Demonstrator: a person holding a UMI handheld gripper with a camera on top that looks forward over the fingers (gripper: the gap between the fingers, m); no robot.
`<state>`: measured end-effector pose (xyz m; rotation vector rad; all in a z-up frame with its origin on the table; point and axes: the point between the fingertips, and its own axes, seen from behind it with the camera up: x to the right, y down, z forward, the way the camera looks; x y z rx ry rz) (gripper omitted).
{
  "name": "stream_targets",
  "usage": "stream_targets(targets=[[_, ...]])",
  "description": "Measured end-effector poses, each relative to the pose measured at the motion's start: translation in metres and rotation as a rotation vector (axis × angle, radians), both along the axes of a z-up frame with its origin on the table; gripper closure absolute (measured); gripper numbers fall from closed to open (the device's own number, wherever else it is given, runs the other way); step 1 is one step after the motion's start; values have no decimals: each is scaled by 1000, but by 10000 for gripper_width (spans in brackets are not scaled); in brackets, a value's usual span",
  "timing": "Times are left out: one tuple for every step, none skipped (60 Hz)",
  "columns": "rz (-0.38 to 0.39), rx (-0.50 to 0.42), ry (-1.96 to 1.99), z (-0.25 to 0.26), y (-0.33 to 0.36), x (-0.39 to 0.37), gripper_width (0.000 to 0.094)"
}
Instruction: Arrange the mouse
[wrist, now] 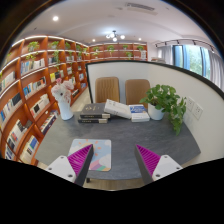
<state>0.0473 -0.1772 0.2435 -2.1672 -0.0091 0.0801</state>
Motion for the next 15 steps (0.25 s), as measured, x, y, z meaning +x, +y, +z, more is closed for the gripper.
stream_targets(targets=[[0,-1,3,1,-1,0,110],[-1,-1,6,2,-3,0,110],[-3,0,8,2,-3,1,110],[-4,1,9,2,-4,1,109],[-6,2,10,3,-5,2,108],[-7,2,10,3,-6,2,110],[-7,3,10,2,-6,2,110],[-8,3,11,2,-7,2,110],[-9,3,11,2,-7,3,111],[-9,3,11,2,-8,3,111],[-8,2,12,2,-8,3,111],[-7,1,13,2,-9,2,111],[-6,0,14,1,-9,2,110],[-5,-2,16,0,-11,2,110],[-4,-4,17,0,-12,1,111]])
